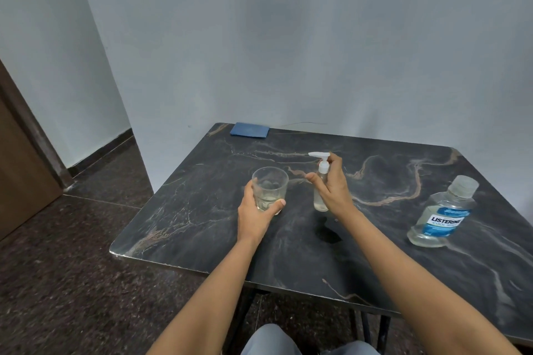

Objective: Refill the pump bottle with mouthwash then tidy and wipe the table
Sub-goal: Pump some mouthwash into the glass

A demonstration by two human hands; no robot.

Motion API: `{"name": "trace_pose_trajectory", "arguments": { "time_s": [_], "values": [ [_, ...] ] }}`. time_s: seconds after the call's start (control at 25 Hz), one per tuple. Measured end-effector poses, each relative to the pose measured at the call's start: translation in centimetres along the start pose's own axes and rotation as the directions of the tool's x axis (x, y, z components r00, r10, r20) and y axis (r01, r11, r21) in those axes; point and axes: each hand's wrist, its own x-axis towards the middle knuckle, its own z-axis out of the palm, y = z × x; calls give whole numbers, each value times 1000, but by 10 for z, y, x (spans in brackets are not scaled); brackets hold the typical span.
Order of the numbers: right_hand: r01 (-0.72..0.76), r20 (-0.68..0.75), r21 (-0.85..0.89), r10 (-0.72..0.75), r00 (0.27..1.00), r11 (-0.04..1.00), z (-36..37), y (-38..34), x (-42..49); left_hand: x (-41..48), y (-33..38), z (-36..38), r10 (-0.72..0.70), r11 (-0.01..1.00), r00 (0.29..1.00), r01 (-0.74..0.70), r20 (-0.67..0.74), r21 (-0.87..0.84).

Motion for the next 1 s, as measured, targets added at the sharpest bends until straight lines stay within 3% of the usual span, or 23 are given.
{"name": "trace_pose_trajectory", "arguments": {
  "time_s": [0.24, 0.44, 0.72, 1.0],
  "values": [
    [-59, -58, -1, 59, 997, 998, -11, 14, -11, -1, 14, 0, 7, 993, 1000, -8, 9, 117],
    [-134, 67, -76, 140, 988, 988, -20, 14, -17, 0, 18, 3, -9, 980, 998, 21, -60, 197],
    [-175, 150, -125, 193, 970, 977, -34, 22, -26, 0, 24, 10, -38, 985, 992, 57, -121, 161],
    [-170, -50, -119, 165, 985, 978, -49, 18, 32, 49, 56, 26, -5, 991, 996, 17, -85, 136]
  ]
}}
